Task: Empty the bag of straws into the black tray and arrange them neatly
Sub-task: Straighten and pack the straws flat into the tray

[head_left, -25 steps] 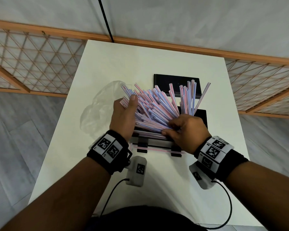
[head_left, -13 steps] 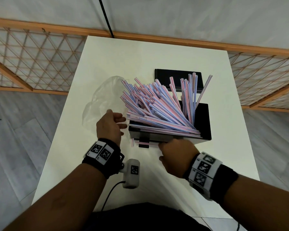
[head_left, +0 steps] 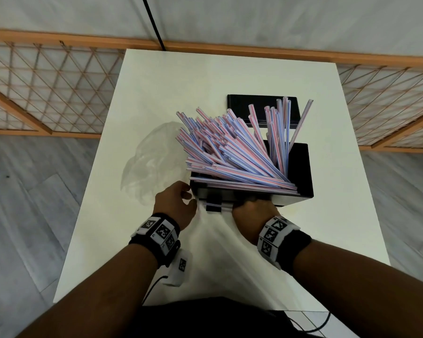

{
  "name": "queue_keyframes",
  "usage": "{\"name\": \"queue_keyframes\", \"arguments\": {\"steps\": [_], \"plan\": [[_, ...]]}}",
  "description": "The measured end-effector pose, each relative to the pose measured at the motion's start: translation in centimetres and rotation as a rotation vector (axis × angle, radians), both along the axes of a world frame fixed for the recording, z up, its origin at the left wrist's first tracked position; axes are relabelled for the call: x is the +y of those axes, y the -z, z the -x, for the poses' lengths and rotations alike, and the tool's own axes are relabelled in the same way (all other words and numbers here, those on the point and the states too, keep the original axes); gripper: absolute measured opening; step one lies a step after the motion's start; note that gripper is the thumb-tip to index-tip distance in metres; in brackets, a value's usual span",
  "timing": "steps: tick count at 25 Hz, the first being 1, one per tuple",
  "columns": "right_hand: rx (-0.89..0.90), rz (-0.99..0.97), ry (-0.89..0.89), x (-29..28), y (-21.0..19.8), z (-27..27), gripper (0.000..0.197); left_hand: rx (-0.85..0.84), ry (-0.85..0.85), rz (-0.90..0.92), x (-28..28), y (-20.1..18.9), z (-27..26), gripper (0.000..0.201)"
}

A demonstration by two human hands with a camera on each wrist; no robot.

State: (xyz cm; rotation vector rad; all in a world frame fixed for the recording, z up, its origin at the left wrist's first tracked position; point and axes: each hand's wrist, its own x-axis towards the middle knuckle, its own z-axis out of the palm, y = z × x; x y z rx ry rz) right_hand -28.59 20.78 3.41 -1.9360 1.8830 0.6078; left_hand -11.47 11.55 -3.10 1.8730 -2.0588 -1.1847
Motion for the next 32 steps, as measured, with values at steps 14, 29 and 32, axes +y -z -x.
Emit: {"name": "queue_keyframes", "arguments": {"steps": [14, 29, 32], "plan": [[0.101, 0.419, 0.030, -0.5, -8.0, 4.0, 0.034, -0.089, -0.004, -0.096, -0.3, 1.4, 2.5, 0.014], [-0.214, 0.627, -0.047, 0.0, -3.0, 5.9, 0.019, -0.110, -0.001, -0.078, 0.1, 1.4, 2.4, 0.030], [-0.216, 0.649, -0.051, -0.1, -2.7, 6.0, 0.018, -0.176, 0.066, -0.149, 0.3, 1.5, 1.8, 0.024]]}}
